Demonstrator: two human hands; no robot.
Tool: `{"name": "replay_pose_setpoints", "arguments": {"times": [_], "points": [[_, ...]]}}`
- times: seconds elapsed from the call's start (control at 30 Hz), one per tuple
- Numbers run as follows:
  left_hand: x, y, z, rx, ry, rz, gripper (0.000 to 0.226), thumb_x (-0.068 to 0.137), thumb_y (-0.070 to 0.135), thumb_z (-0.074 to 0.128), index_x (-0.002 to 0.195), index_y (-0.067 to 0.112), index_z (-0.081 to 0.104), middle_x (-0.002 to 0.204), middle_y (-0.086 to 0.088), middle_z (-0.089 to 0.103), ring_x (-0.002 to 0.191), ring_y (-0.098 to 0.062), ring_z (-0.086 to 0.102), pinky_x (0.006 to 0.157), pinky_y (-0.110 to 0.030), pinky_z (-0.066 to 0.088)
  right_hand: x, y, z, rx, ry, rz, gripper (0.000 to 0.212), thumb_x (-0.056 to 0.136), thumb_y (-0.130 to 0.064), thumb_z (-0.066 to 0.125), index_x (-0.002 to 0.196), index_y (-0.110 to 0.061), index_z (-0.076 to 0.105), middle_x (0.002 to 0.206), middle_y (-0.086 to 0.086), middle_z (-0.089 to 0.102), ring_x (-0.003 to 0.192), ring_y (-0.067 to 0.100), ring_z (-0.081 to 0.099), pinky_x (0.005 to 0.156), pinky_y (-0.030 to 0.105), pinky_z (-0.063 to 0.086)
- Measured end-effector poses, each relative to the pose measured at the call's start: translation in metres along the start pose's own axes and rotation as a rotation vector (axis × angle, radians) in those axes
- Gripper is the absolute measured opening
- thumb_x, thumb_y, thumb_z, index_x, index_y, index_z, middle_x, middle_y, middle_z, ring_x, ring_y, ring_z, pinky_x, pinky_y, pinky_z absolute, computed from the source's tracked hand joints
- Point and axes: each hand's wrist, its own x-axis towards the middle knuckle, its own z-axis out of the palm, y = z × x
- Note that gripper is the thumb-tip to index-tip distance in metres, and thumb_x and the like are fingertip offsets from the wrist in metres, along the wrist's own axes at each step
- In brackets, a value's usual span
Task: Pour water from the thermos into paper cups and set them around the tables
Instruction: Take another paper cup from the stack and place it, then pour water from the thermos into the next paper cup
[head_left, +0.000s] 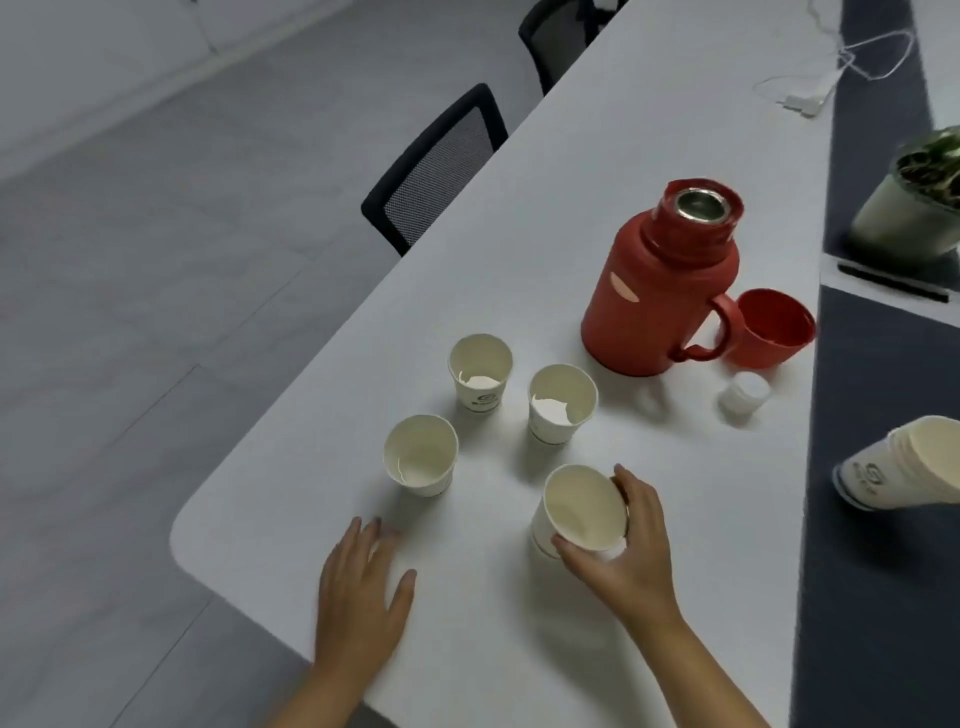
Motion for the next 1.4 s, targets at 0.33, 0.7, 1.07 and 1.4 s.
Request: {"name": "replay_pose_setpoints", "arguments": {"times": [0.33, 0.7, 1.07, 1.4], "points": [[0.013, 0.009, 0.003, 0.115, -0.029, 0.062, 0.064, 0.093, 0.055, 0.056, 0.135, 0.008, 0.071, 0.159, -0.023, 0.052, 0.153, -0.038, 0.040, 0.133, -0.047, 0.003, 0.009, -0.026, 0.075, -0.077, 0.116, -0.031, 0.104, 0.060, -0.041, 0.095, 0.152, -0.019, 0.051, 0.140, -0.009, 0.050, 0.135, 0.011, 0.049, 0.111, 0.041, 0.046], [0.033, -0.010, -0.009, -0.352, 0.109, -0.126, 0.056, 0.096, 0.033, 0.073, 0.150, 0.023, 0.059, 0.155, 0.002, 0.055, 0.146, -0.022, 0.051, 0.118, -0.052, 0.044, -0.014, -0.010, 0.062, -0.036, 0.034, 0.108, 0.121, 0.070, -0.018, 0.100, 0.166, -0.032, 0.027, 0.154, -0.019, 0.045, 0.139, 0.003, 0.051, 0.115, 0.032, 0.046], [0.202, 0.123, -0.067, -0.578, 0.123, 0.217, 0.040, 0.100, 0.033, 0.064, 0.138, 0.024, 0.065, 0.146, 0.018, 0.055, 0.140, -0.002, 0.049, 0.117, -0.036, 0.046, 0.039, 0.000, -0.034, -0.079, 0.440, 0.104, 0.062, 0.097, -0.004, 0.076, 0.138, -0.045, 0.056, 0.136, -0.024, 0.062, 0.125, 0.011, 0.064, 0.107, 0.032, 0.056], [0.332, 0.264, -0.004, -0.544, -0.397, 0.177, 0.117, 0.075, 0.064, 0.088, 0.170, 0.033, 0.026, 0.172, 0.014, 0.032, 0.158, -0.009, 0.032, 0.127, -0.039, 0.035, 0.205, -0.002, -0.080, 0.091, 0.375, 0.253, 0.030, 0.092, -0.009, 0.079, 0.117, -0.024, 0.071, 0.105, -0.006, 0.074, 0.100, 0.017, 0.072, 0.087, 0.034, 0.059]]}}
